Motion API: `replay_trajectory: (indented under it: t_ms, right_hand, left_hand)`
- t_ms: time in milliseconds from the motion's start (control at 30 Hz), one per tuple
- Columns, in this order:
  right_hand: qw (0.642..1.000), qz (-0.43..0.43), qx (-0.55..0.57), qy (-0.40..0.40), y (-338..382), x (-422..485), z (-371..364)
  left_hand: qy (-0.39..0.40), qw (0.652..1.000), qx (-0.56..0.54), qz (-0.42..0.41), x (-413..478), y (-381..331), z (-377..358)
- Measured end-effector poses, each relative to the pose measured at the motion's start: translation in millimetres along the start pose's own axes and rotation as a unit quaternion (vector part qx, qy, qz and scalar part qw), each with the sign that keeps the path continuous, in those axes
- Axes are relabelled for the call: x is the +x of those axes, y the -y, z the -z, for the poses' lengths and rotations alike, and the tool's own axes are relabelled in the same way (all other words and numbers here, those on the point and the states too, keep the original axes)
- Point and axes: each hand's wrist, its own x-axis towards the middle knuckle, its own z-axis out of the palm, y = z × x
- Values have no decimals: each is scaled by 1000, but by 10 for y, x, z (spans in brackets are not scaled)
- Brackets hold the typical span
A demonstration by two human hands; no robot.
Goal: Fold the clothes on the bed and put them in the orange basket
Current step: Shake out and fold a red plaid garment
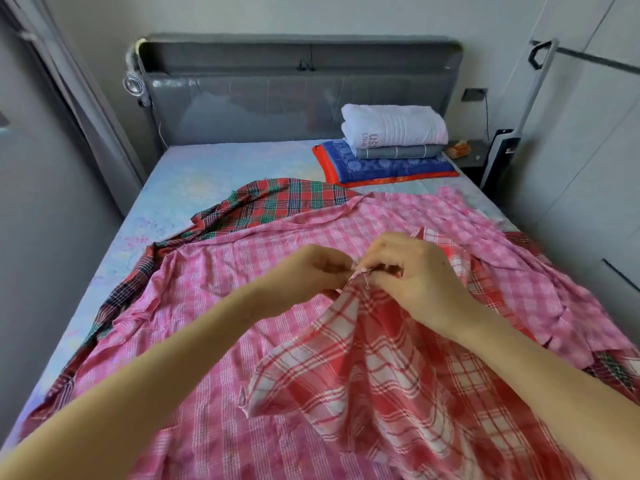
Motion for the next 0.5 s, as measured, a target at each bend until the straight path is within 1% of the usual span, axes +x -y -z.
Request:
replay_trajectory:
  t_ms: [200,300,400,433,500]
  right_hand:
    - [997,-76,27,9,78,-107,102]
    - [993,-105,20,45,73,-123,166]
    - [992,-91,-31,88,103,-123,247]
    - [992,-82,-46,89,121,-133,270]
    - [994,-63,-63,67,140,-169,301]
  left_hand:
    - [-10,1000,6,-24,-146,-152,-171]
    - [-19,1000,12,-21,-198,-195,-227]
    - [-11,1000,14,-16,-259,-254,-276]
    - [-5,1000,4,-8,-276,-272,-287]
    - [4,1000,-25,7,-295,-309,-310]
